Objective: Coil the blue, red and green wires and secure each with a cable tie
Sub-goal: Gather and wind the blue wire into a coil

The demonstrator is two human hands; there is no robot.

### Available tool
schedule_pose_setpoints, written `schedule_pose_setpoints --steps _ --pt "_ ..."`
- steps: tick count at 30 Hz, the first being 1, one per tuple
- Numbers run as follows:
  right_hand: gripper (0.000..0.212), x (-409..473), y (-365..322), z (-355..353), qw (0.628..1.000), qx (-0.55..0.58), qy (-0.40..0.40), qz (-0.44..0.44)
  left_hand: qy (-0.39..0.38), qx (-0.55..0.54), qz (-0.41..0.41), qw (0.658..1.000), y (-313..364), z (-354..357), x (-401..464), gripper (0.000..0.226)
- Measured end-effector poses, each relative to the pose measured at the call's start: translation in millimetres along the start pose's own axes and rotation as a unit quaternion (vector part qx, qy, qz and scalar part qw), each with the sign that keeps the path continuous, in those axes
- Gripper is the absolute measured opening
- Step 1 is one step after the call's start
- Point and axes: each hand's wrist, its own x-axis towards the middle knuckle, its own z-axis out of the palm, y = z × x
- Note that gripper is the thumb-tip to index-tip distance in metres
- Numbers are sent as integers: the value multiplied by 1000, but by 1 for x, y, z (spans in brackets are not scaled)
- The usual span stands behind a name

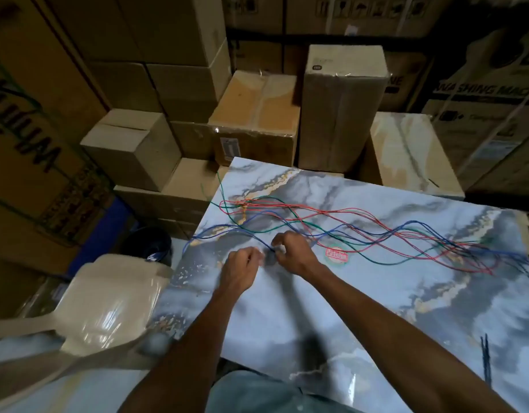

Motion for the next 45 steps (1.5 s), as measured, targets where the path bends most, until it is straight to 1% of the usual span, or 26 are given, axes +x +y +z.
schedule_pose_setpoints --steps 3,4,6,7,8,11,15,16,17,19,20,21,23,24,26,27,29,31,32,34,35,37,40,42,44,45 --pt "29 7 -7 8 1000 -6 -16 16 61 17 -7 998 4 -14 6 44" --pt "33 7 -12 9 999 -20 -23 26 82 25 -14 996 8 -20 8 41" --pt "41 11 -13 16 996 -57 -40 51 127 32 9 991 6 -25 15 26" --pt "42 12 -13 20 993 -86 -44 67 136 37 20 990 3 -29 20 24" --pt "41 11 -15 22 988 -121 -44 81 138 53 31 989 -2 -32 26 28" --pt "36 7 -11 30 978 -183 -33 100 124 135 34 983 -16 -41 41 46" --pt "41 1 -1 27 978 -175 -44 105 39 195 8 980 -28 -47 51 65" --pt "41 -2 0 23 978 -171 -40 110 28 206 -5 978 -30 -47 53 63" --pt "40 -3 3 19 978 -168 -35 117 19 212 -16 977 -29 -47 53 55" --pt "34 -9 11 11 984 -118 -6 133 13 212 -29 977 -24 -49 52 30" --pt "35 -13 14 6 987 -82 11 139 14 205 -33 978 -23 -48 52 21" --pt "40 -15 21 3 988 -48 32 146 14 195 -29 980 -21 -48 51 20" --pt "46 -16 32 -2 982 -8 63 177 0 161 -4 987 -15 -49 49 26" --pt "45 -18 28 -9 978 -4 57 200 -7 142 18 990 -13 -47 48 30" --pt "31 -20 20 -17 974 -11 51 220 -12 77 61 995 0 -44 44 38" --pt "28 -20 20 -16 974 -13 62 215 -15 30 77 997 10 -45 42 41" --pt "41 -22 13 -17 978 9 87 191 -28 -39 100 994 29 -43 39 45" --pt "52 -23 2 -19 980 31 126 149 -53 -75 116 989 45 -39 37 46" --pt "52 -23 -8 -22 981 45 141 124 -65 -92 113 987 52 -37 36 46" --pt "51 -22 -23 -28 979 88 164 80 -92 -118 76 986 64 -35 35 45" --pt "48 -22 -28 -29 976 113 177 65 -111 -132 55 983 71 -35 34 42" --pt "34 -26 -39 -34 968 168 178 53 -151 -185 40 970 81 -35 31 35" --pt "12 -36 -49 -47 956 234 163 67 -177 -268 16 947 91 -41 24 32" --pt "9 -47 -48 -60 941 291 156 71 -190 -282 11 940 90 -45 19 34" --pt "11 -58 -44 -74 932 329 139 57 -227 -297 13 927 90 -51 15 34" --pt "8 -62 -43 -80 929 340 135 56 -245 -302 16 921 89 -53 12 33"
